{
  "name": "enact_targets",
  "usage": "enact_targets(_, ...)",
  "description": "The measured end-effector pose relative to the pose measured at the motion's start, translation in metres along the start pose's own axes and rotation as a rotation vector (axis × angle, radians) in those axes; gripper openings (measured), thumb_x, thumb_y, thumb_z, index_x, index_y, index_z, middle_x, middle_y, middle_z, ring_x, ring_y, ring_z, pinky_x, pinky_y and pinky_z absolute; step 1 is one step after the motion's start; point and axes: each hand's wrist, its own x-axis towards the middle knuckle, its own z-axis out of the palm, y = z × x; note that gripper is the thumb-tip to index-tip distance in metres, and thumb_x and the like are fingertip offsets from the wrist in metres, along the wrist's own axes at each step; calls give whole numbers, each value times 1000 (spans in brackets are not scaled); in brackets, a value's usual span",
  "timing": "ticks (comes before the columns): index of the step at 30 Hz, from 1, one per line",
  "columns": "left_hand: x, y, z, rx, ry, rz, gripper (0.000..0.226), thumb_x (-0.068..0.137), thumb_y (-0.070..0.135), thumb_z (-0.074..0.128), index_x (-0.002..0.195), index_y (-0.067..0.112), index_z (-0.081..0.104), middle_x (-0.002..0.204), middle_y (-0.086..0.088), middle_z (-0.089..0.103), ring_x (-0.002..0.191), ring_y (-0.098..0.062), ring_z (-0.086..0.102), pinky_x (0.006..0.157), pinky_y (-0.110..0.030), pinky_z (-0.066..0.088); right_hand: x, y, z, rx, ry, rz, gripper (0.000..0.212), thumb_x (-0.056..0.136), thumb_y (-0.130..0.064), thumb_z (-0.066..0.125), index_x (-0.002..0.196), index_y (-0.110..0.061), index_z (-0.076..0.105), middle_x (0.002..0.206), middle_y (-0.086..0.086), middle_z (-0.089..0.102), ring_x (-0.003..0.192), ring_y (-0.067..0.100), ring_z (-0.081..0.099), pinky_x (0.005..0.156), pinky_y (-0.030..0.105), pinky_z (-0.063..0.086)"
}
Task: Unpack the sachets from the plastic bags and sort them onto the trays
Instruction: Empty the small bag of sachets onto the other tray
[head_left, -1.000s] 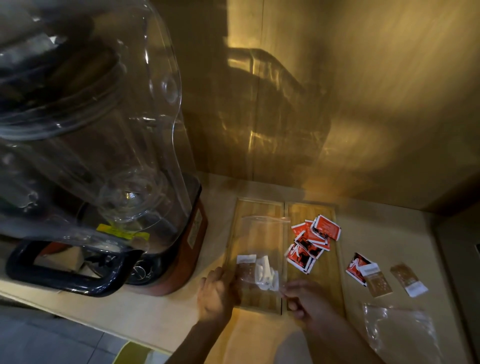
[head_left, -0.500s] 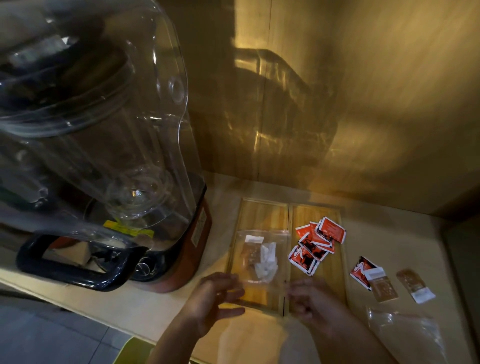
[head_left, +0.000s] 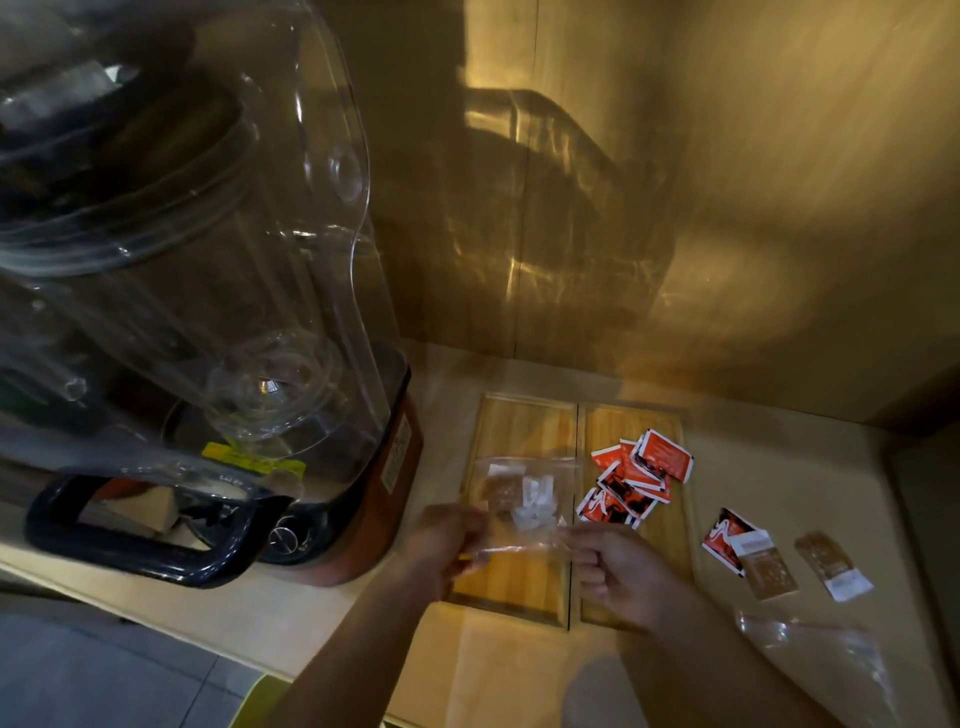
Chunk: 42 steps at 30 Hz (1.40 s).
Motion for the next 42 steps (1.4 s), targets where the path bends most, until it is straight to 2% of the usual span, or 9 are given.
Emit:
enact_targets(5,-14,25,-13,57,-2,222,15,86,1,51,80,8,64,65,-10,61,58,-20,56,57,-30,46,-9,-25,5,-7,-62,-118,18,83,-2,57,67,-10,58,44,-4,37,33,6,32,31,15,21)
enact_targets(12,-9,-21,-21,26,-218,-100,14,84,7,56,70,7,59,58,-9,53,45,-16,49,39,-18,38,-5,13,-2,-150,29,163,27,84,-19,59,58,-17,53,37,-7,38,30,6,28,35,13,18)
enact_targets(18,19,-28,-9,-82,-81,-124,26,84,33,62,79,9,70,59,-7,65,49,-19,54,49,-26,42,6,15,-1,-276,112,129,41,78,-49,63,58,-16,48,42,-4,40,33,8,29,35,19,20)
enact_targets(21,28,-20,2,-33,10,-64,21,83,28,66,80,8,70,57,-1,69,48,-12,63,51,-27,51,12,7,7,-336,168,108,30,79,-39,66,66,-15,54,45,-6,33,33,6,22,33,17,16)
enact_targets(25,34,-5,9,-64,33,-39,14,85,7,60,76,0,66,49,-6,66,37,-11,60,37,-22,50,15,-10,15,-303,131,-12,13,85,-8,57,76,-8,65,55,0,45,41,9,30,36,19,21)
enact_targets(30,21,26,3,-142,-17,44,17,88,1,53,77,2,66,51,-5,69,43,-12,64,41,-20,54,7,-41,17,-241,87,-132,15,82,-10,57,90,-7,69,45,-7,51,37,6,42,38,20,31)
enact_targets(34,3,26,-4,-195,-168,-11,21,89,-2,44,77,3,62,62,-8,57,56,-16,50,50,-27,43,1,-35,9,-204,60,-156,11,80,-9,59,79,-9,69,38,-6,47,30,6,34,34,15,26)
enact_targets(37,-3,2,-6,-176,-193,-176,24,89,0,43,68,6,52,63,-6,44,52,-12,38,42,-19,34,-1,-11,2,-186,78,-53,21,81,-9,57,61,-11,62,36,-5,40,28,7,27,35,13,20)
enact_targets(42,-18,-40,-12,-83,-199,-281,23,87,2,46,67,12,54,47,-3,55,40,-11,44,38,-15,35,-15,18,-2,-265,63,-20,27,84,-7,58,58,-11,50,35,-2,36,25,7,26,32,13,17)
